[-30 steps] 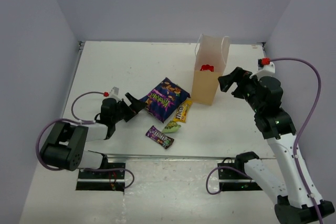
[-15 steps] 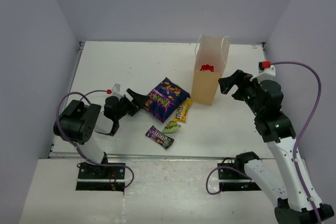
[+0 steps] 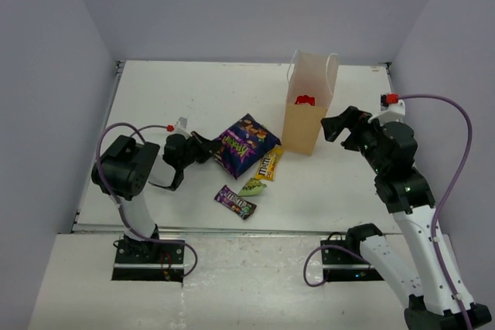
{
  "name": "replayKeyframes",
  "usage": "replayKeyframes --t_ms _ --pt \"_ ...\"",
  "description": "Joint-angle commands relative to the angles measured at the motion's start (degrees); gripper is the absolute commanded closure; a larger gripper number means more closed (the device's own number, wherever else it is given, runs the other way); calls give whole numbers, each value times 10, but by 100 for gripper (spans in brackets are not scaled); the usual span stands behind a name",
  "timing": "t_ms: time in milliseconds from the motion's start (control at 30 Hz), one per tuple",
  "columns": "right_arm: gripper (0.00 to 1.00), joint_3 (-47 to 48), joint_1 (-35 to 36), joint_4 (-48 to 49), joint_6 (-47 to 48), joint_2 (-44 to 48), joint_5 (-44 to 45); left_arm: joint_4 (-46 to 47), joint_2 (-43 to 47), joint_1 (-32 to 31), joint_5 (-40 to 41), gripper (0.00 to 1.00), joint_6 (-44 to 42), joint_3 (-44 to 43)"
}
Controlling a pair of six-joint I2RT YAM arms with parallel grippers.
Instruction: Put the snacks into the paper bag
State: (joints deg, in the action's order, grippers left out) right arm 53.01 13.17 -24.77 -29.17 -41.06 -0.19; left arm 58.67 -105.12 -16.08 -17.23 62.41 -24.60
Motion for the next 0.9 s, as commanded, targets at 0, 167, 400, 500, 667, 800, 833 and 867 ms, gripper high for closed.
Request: replayKeyframes --t_ms 0,167,400,500,667,800,833,867 --pt "1 -7 1 30 1 15 -23 -1 28 -2 8 100 -49 -18" --pt "1 -13 1 32 3 18 -23 -94 176 -13 41 100 -131 -19" --pt "1 -18 1 44 2 17 -32 -247 379 -69 68 100 -247 -94" --pt "1 -19 1 45 1 18 -33 -332 411 -79 60 100 -269 -162" --pt "1 -19 1 45 0 24 -32 -438 421 -93 31 100 -296 -270" --pt "1 -16 1 41 0 27 -30 -500 415 -100 -14 100 -309 -359" --pt "1 -14 1 39 0 28 -30 -532 412 -100 -22 100 -314 -401" --pt "1 -14 1 39 0 31 -29 -549 409 -100 -30 100 -324 -423"
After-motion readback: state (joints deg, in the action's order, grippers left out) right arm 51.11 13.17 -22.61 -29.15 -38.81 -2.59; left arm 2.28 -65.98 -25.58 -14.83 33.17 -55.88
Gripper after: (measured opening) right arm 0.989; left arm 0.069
